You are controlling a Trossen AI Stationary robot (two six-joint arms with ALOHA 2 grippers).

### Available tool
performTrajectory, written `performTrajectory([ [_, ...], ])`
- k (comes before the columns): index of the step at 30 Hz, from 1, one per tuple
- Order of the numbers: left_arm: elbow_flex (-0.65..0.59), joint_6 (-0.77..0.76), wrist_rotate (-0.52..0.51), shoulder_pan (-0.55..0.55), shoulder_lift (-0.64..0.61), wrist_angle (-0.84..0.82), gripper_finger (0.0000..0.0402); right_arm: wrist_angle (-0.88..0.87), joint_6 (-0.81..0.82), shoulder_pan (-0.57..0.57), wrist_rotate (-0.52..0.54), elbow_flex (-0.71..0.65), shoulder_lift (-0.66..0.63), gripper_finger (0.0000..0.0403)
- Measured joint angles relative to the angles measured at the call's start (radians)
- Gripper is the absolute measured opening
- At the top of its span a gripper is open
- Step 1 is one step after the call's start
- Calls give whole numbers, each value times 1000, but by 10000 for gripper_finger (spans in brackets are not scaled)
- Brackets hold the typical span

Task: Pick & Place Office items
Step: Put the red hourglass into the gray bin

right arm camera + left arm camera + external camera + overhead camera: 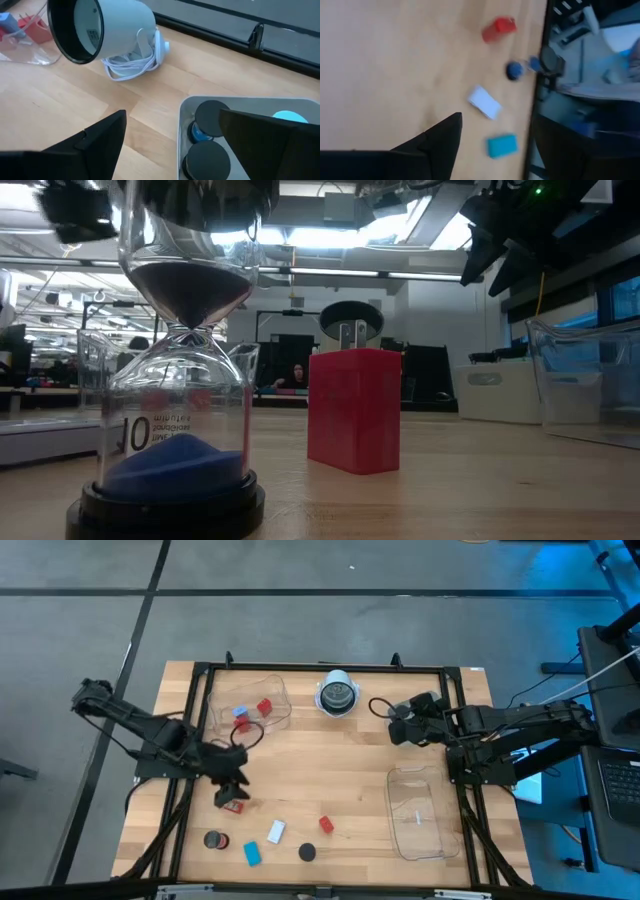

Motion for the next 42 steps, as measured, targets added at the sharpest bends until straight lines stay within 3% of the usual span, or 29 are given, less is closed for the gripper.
performTrajectory([
  [6,0,-298,73,-142,0,-82,270,0,16,0,3,0,0,318],
  [16,0,-785,-105,-332,57,-354,285,0,68,0,5,0,30,318],
  [21,0,-891,-103,-391,123,-291,282,1,74,0,-19,0,85,318],
  [30,0,-1059,14,-479,240,-266,281,2,141,0,-44,0,201,318],
  [42,0,-1072,-107,-531,307,-161,281,11,140,0,-83,0,215,318],
])
